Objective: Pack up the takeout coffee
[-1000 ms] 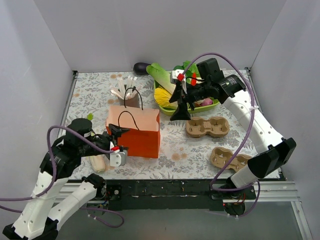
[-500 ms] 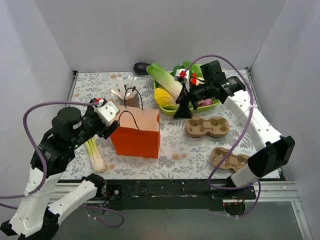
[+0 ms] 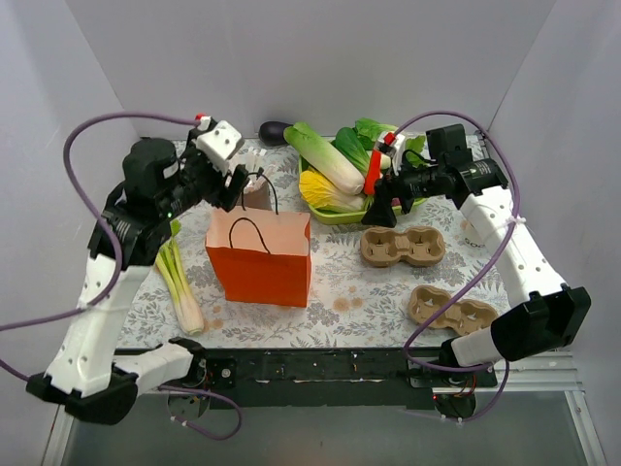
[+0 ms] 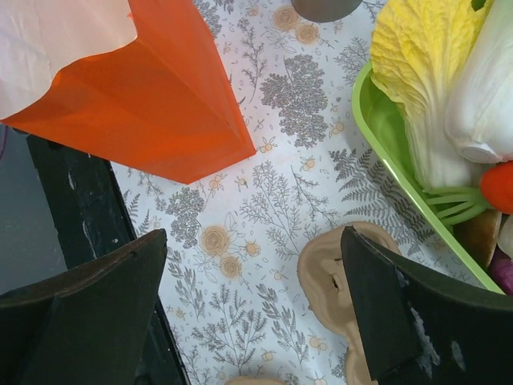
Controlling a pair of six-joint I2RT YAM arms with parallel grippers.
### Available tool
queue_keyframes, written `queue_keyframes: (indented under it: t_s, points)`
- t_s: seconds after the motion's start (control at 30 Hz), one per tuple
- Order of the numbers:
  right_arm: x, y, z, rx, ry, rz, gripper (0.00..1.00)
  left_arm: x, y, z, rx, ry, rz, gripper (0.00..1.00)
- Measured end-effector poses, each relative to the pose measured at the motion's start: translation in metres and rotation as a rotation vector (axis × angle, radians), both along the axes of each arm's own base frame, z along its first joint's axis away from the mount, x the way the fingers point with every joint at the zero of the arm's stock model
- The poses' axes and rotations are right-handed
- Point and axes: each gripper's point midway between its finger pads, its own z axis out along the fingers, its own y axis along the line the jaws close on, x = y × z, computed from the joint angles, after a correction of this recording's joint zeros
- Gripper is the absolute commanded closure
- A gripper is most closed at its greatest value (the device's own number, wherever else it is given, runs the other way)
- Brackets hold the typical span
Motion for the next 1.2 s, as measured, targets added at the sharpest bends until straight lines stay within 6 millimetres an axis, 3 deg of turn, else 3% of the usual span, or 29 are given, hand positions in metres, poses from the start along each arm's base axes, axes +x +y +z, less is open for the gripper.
queue_keyframes:
  t_s: [0.07, 0.23, 0.37, 0.5, 0.8, 1.03, 1.13, 1.2]
  points:
    - [0.002, -0.003, 0.0, 0.0, 0.001, -0.012, 0.03, 0.015, -0.007, -0.008, 0.033, 0.054, -0.052, 0.35]
    - [0.001, -0.018, -0.003, 0.0, 0.01, -0.062, 0.03, 0.047, 0.009, -0.056, 0.138, 0.242, -0.109, 0.35]
    - [-0.001, -0.026, -0.004, 0.003, 0.014, -0.089, 0.03, 0.05, 0.012, -0.093, 0.213, 0.393, -0.206, 0.37]
    - [-0.005, -0.031, -0.006, 0.004, 0.012, -0.1, 0.02, 0.043, 0.009, -0.115, 0.246, 0.482, -0.308, 0.37]
    - [-0.002, -0.038, -0.012, 0.004, 0.021, -0.124, 0.02, 0.025, 0.005, -0.127, 0.259, 0.508, -0.426, 0.42]
    - [-0.004, -0.04, -0.018, -0.013, 0.025, -0.111, 0.02, 0.011, 0.002, -0.159, 0.246, 0.587, -0.482, 0.6]
    - [-0.016, -0.046, -0.037, -0.057, 0.034, -0.07, 0.05, 0.013, -0.004, -0.157, 0.214, 0.573, -0.5, 0.7]
    - [-0.034, -0.056, -0.066, -0.132, 0.086, -0.033, 0.14, 0.016, -0.009, -0.153, 0.192, 0.555, -0.514, 0.74]
